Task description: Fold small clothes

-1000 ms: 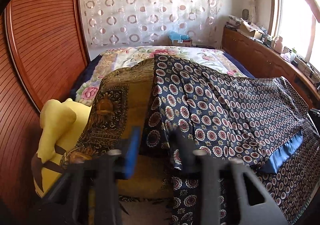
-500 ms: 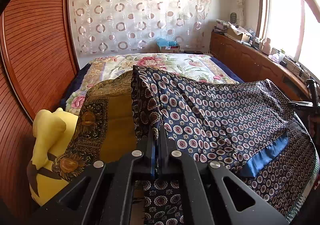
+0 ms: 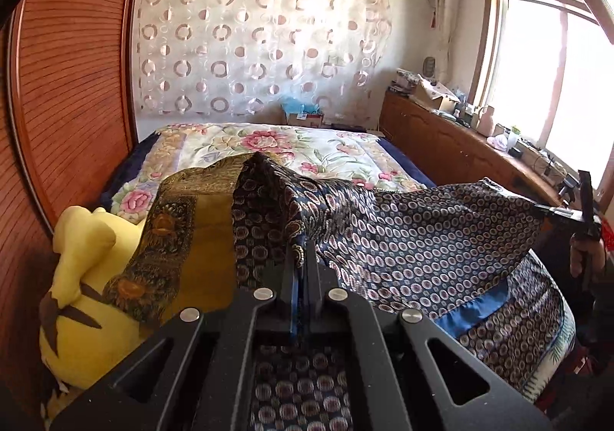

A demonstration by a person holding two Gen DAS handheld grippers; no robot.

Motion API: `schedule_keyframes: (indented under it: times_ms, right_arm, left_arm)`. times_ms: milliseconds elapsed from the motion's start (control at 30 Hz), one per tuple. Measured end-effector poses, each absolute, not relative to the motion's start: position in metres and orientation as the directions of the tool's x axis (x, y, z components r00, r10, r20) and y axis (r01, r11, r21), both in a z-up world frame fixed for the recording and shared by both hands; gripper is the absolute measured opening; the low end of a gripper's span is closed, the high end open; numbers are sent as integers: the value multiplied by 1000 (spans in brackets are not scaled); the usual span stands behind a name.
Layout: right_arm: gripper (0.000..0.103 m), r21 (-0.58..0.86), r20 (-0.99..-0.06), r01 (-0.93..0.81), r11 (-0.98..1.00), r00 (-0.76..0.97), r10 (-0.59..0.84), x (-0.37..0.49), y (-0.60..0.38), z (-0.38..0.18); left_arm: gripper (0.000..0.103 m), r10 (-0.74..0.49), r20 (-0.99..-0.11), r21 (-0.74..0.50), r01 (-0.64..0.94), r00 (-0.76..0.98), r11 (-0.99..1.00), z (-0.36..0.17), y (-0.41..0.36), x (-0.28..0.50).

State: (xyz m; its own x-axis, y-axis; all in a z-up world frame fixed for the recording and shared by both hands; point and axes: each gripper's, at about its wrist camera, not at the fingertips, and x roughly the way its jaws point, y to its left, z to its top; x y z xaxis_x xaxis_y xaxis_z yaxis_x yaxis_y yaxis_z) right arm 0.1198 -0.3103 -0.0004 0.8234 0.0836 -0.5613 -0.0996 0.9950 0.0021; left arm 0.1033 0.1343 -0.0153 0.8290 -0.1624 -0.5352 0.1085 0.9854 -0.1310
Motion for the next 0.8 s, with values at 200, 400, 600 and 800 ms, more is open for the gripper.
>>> schedule_keyframes:
  times_ms: [200, 400, 600, 800]
  right_arm:
    - [1, -4, -575, -126, 992, 812, 101, 88, -316, -6]
    - [1, 0, -579, -130, 992, 809, 106, 50, -329, -9]
    - [1, 13, -568, -115, 993, 816, 102, 26, -334, -1]
    - [1, 18, -623, -92, 996, 778, 83, 28, -333, -23]
  left_arm:
    - [2, -179, -545, -143, 119, 819, 982, -29, 134, 63]
    - [2, -175, -569, -188, 81, 803, 979, -45, 148, 32]
    - [2, -162, -611, -205, 43, 775, 978, -66, 154, 10]
    - [2, -149, -654, -203, 18, 742, 979, -90, 157, 8]
